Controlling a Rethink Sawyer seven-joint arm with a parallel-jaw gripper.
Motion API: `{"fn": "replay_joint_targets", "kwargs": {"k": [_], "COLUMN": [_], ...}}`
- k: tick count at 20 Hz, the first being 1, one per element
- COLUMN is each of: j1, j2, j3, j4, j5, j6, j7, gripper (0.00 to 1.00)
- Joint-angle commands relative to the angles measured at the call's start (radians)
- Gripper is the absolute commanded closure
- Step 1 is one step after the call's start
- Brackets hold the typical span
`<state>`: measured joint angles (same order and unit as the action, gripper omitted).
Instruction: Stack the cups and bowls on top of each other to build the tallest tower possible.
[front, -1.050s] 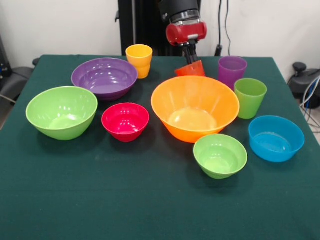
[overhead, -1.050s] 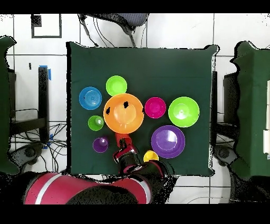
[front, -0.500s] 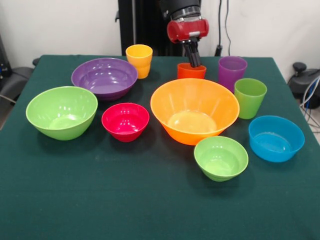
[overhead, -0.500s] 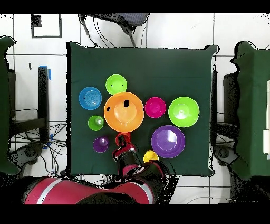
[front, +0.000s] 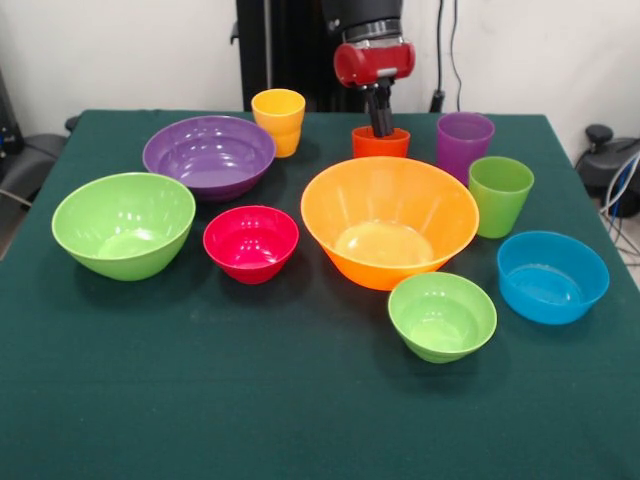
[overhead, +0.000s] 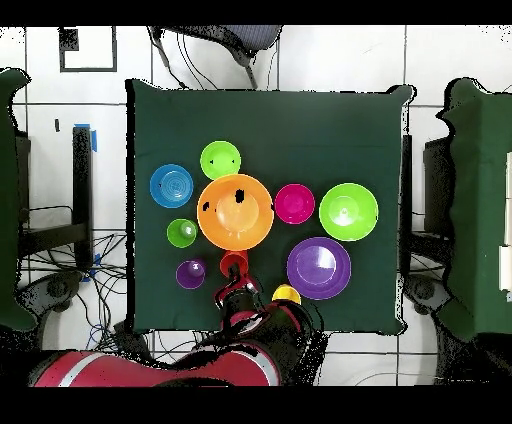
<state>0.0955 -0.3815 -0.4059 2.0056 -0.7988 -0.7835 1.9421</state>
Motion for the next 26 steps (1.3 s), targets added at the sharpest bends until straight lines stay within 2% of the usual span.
{"fn": "replay_joint_targets", "kwargs": {"k": [1, 9, 17, 26], "j1": [0.01, 0.033, 0.071, 0.087], "j2": [0.003, 0.042, 0.078, 0.099], "j3": [0.153, 0.102, 0.038, 0.009], "j4": [-0.123, -0.123, -0.099, -0.098], "j5": [0.006, 0.098, 0.26, 0.325], "j6": [0.194, 0.132, -0.003, -0.075], "j7": [0.105, 0.056, 0.026, 0.017], "gripper": [1.0, 1.0, 1.0, 1.0]}}
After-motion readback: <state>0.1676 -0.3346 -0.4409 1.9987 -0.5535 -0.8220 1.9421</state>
